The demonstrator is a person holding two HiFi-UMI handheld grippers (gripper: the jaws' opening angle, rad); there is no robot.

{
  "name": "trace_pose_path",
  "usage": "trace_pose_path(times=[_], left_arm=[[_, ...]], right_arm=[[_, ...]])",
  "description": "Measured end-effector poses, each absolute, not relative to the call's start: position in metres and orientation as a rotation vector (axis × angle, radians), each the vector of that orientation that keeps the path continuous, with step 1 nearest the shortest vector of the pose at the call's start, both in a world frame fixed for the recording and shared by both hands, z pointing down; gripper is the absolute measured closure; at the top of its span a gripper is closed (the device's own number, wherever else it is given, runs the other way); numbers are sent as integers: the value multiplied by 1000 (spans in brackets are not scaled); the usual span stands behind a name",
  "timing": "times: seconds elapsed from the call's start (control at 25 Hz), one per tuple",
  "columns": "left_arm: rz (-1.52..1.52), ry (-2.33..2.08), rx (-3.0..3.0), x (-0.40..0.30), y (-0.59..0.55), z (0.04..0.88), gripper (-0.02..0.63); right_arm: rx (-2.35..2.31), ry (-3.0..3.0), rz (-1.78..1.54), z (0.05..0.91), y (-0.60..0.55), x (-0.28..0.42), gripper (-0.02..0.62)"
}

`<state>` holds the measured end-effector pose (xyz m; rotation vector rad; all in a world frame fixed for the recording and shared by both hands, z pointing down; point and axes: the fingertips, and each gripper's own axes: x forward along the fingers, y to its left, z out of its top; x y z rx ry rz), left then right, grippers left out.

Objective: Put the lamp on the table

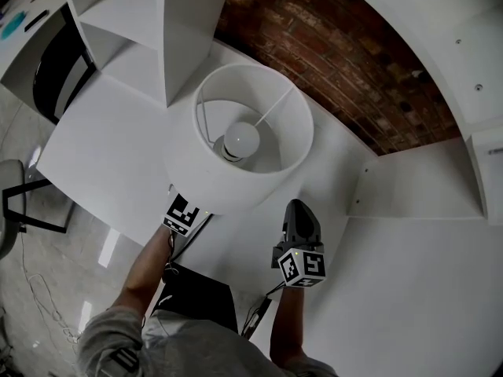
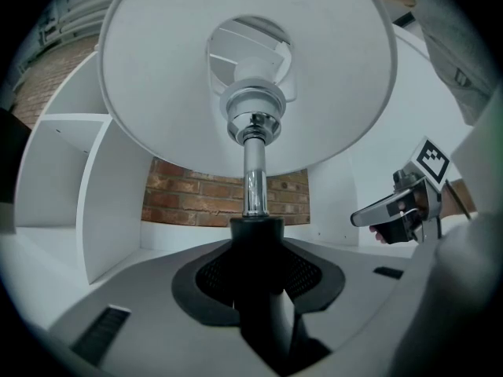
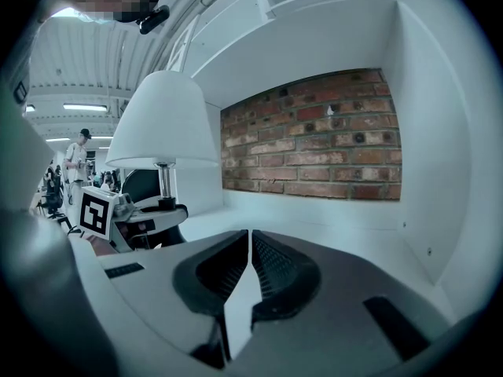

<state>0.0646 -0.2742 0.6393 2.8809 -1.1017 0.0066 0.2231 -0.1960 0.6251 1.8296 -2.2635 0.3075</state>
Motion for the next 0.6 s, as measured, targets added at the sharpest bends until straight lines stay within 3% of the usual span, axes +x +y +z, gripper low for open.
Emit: trace_pose_path(times=[0.6], left_arm=[[20,-1125,2930,67,-270,641,477]], right_arm=[[1811,-2267,324,638,-186,209,565]])
